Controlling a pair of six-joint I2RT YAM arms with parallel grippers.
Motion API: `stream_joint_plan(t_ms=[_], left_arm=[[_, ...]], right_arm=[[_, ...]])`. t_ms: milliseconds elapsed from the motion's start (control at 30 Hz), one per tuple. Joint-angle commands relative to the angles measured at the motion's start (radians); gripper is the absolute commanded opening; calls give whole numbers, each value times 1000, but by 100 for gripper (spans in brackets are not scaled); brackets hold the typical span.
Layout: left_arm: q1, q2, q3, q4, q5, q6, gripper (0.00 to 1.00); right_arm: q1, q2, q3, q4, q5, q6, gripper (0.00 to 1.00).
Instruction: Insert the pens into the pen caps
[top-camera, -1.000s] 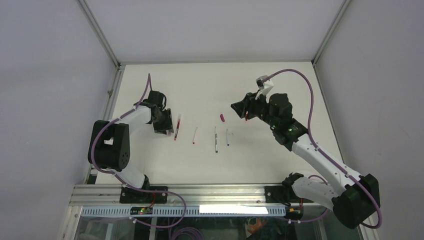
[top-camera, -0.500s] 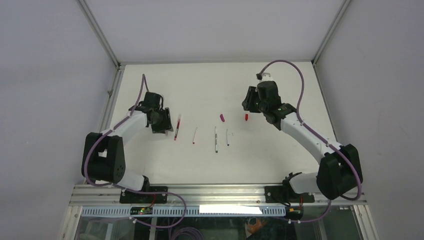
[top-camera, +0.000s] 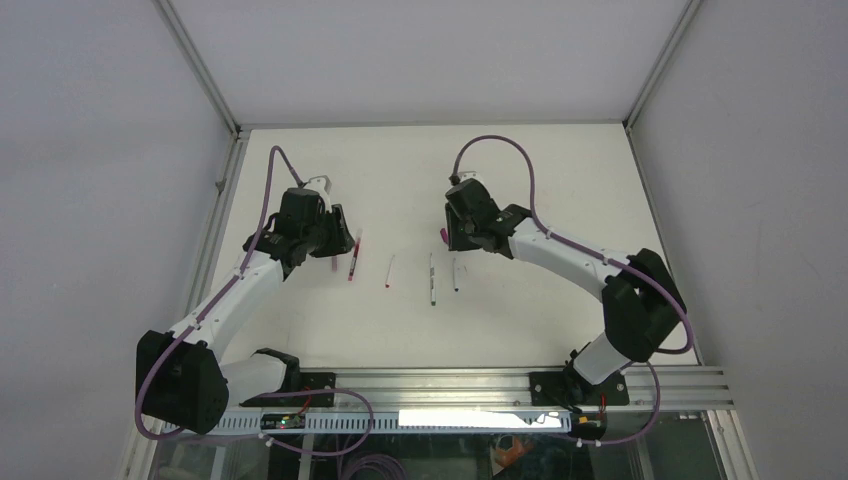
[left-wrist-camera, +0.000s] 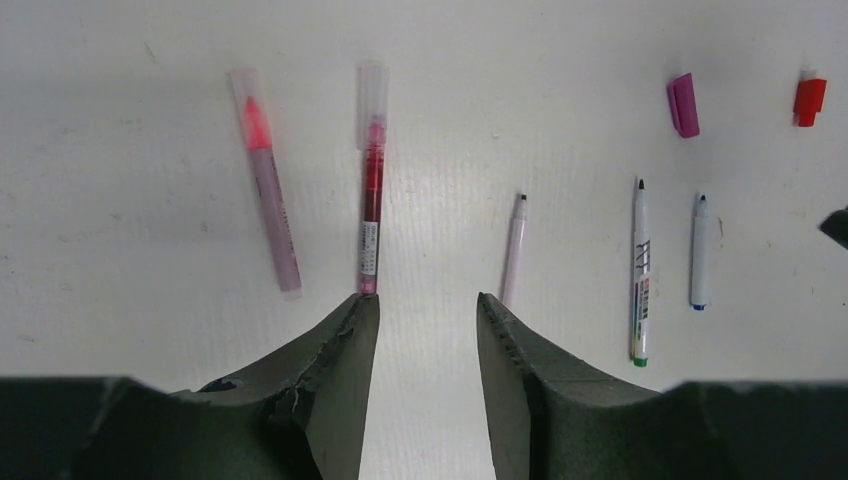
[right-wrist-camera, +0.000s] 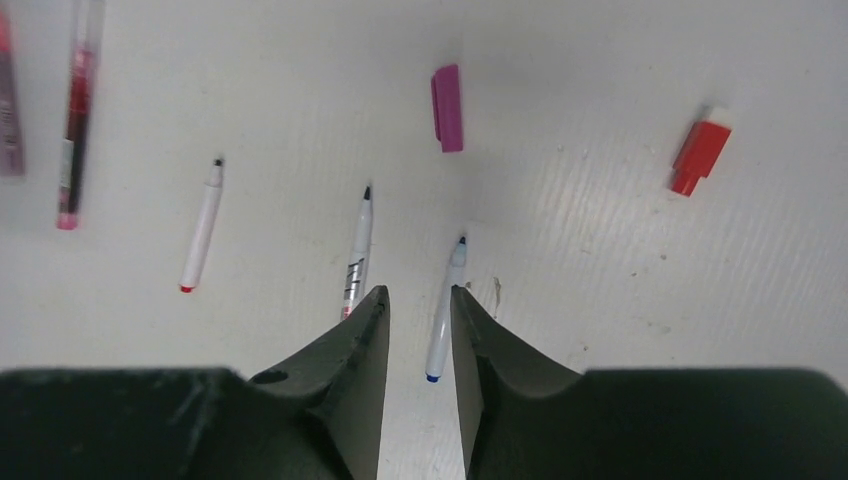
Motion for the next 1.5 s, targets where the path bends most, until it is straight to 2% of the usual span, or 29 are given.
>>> stream_joint_plan(t_ms=[0, 233, 533, 1100, 1233, 1333, 1400, 1467], left_arm=[[-21, -34, -17, 56, 5, -22, 42], [-45, -38, -22, 89, 67, -22, 41], [-55, -100, -53, 102, 71, -26, 41], [-55, -106, -51, 102, 99, -27, 41], [-55, -105, -52, 102, 97, -27, 42], [-55, -105, -52, 101, 97, -27, 41], [-55, -104, -53, 102, 97, -29, 42], [-55, -102, -56, 102, 99, -30, 42]], right_arm=[[35, 96, 38, -112, 105, 72, 31], [70, 205, 77, -131, 153, 118, 31], [92, 256, 109, -119, 150, 120, 31], [100, 340, 101, -91, 141, 142, 30], [99, 347, 84, -74, 131, 155, 25], [99, 353, 67, -69, 129, 161, 15], [99, 355, 55, -66, 125, 165, 2], [99, 354, 43, -62, 121, 170, 0]])
